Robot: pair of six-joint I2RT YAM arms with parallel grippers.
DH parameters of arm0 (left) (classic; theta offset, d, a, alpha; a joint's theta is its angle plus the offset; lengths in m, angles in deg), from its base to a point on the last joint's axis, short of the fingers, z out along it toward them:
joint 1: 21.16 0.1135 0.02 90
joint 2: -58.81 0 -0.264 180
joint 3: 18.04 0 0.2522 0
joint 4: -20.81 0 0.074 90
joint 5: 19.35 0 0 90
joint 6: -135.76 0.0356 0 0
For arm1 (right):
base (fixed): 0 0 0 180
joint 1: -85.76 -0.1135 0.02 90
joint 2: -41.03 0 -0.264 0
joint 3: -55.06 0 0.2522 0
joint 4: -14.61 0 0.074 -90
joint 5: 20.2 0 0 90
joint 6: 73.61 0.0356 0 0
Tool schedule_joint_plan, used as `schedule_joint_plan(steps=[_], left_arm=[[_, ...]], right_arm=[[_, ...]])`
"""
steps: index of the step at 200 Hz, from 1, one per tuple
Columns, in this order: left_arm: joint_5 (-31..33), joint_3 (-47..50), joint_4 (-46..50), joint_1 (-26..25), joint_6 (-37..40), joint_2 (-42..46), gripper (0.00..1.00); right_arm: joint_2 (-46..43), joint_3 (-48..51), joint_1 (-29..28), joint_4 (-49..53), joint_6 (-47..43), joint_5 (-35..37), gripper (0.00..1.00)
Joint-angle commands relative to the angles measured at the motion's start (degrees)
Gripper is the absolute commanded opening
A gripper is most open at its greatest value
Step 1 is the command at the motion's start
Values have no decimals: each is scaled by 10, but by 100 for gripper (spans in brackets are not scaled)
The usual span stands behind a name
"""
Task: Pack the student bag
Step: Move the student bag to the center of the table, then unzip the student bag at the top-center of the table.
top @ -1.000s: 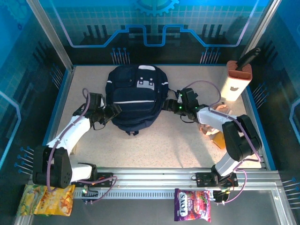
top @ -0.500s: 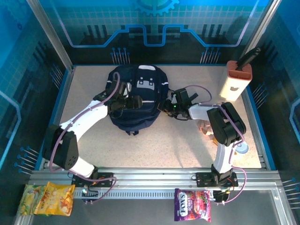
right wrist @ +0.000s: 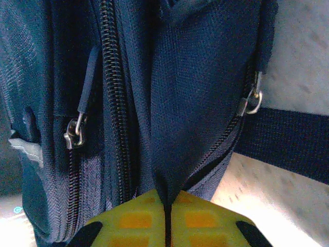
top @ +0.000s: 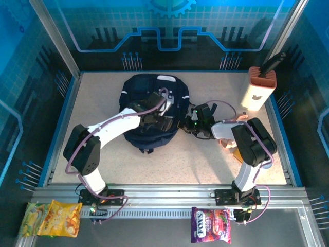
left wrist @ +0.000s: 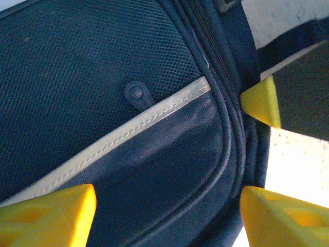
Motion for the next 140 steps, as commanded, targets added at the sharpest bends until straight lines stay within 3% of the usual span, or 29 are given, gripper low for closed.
schedule_joint_plan(steps=[1, 26, 49, 84, 121, 140], left_arm=[[45, -24, 37, -23, 72, -24, 75], [24, -41, 49, -41, 89, -43, 75], [-12, -58, 66, -49, 107, -58, 75], [42, -98, 84, -53, 119, -100, 74], [35, -146, 124, -53, 115, -140, 70], [52, -162, 133, -54, 109, -154, 63]], right_arm=[[-46, 32, 2, 35, -17, 10, 13], [-96, 45, 5, 70, -27, 49, 33], [-136, 43, 19, 118, -39, 85, 46], [-175, 44, 50, 151, -56, 99, 54], [-213, 47, 73, 163, -74, 105, 55], [-226, 47, 84, 171, -80, 110, 58]])
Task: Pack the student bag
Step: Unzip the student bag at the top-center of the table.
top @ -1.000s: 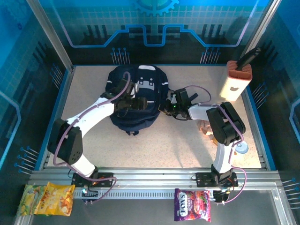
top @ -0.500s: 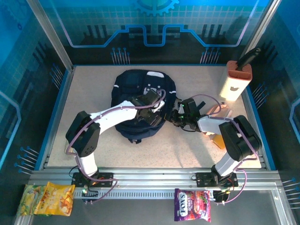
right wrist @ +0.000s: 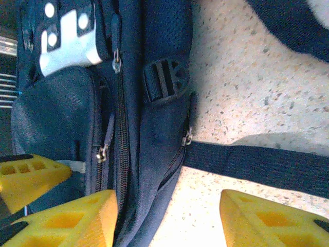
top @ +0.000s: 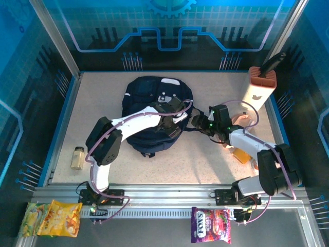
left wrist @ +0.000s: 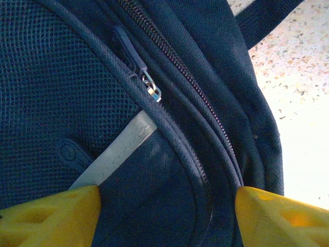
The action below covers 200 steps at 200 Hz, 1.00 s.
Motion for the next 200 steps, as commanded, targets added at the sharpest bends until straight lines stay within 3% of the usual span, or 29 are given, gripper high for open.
schedule_joint_plan(steps=[1, 37, 80, 115, 145, 200], left_arm=[[22, -30, 33, -3, 4, -21, 63], [42, -48, 33, -3, -33, -15, 35], [2, -64, 57, 7, -92, 7, 16], [-65, -20, 10, 21, -116, 72, 1], [-98, 30, -46, 32, -120, 130, 0], [-123, 88, -88, 42, -122, 179, 0]], right_arm=[[-25, 2, 15, 27, -21, 15, 58], [-23, -5, 24, 29, -28, 11, 64], [6, -45, 41, 15, -80, -41, 72], [66, -97, 50, -12, -102, -103, 80], [129, -166, 43, -20, -116, -132, 82], [248, -299, 2, 4, -176, -145, 74]])
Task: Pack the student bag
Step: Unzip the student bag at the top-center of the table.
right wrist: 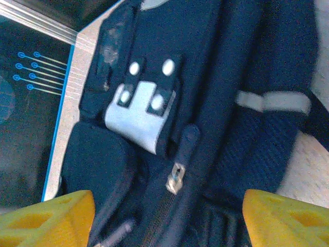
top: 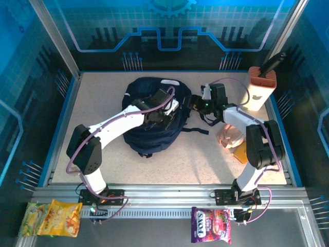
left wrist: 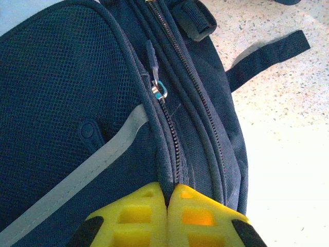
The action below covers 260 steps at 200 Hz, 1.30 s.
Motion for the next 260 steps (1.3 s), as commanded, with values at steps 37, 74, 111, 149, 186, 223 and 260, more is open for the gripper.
schedule_joint_plan(steps=[37, 74, 111, 149, 186, 223, 260], left_arm=[[-46, 32, -47, 2, -14, 51, 0], [-47, 43, -54, 4, -19, 55, 0], [-50, 46, -58, 12, -32, 51, 0], [-47, 44, -61, 16, -38, 46, 0], [-48, 37, -61, 18, -44, 37, 0], [-52, 36, -60, 18, -47, 38, 0], [-53, 34, -53, 19, -46, 38, 0]], right_arm=[[114, -116, -28, 14, -73, -34, 65], [163, -174, -28, 53, -115, -32, 54], [169, -165, -25, 77, -147, -35, 55], [145, -137, -22, 114, -165, -127, 46], [109, -102, -17, 105, -171, -144, 39], [120, -111, -17, 120, -184, -129, 32], [133, -128, -21, 148, -220, -93, 32]])
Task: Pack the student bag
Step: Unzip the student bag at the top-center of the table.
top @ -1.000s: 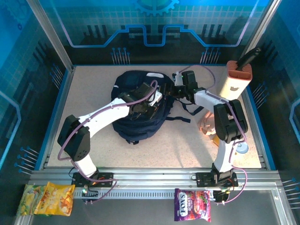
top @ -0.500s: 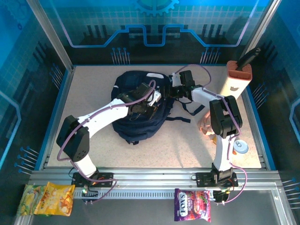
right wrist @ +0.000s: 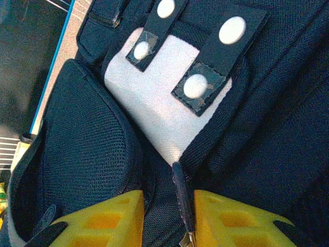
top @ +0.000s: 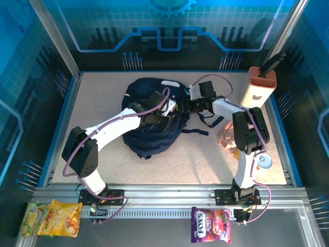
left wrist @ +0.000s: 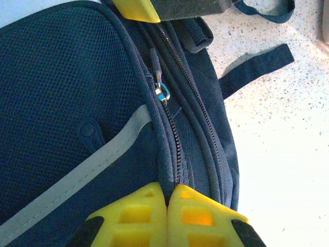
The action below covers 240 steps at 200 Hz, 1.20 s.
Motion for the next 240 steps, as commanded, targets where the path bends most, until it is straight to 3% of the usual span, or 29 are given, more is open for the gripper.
schedule_joint_plan(steps=[1, 25, 48, 96, 240], left_arm=[[-19, -10, -11, 6, -14, 14, 0], [-18, -11, -10, 6, -14, 15, 0], [-17, -11, -11, 6, -15, 17, 0], [-14, -10, -16, 12, -23, 18, 0], [-45, -32, -79, 64, -115, -14, 0]], right_arm=[[6, -16, -2, 48, -38, 14, 33], [17, -30, -5, 71, -69, 20, 33], [27, -46, -7, 94, -79, 39, 16], [0, -29, -7, 72, -65, 47, 0], [-201, 216, -44, -210, 69, 15, 0]])
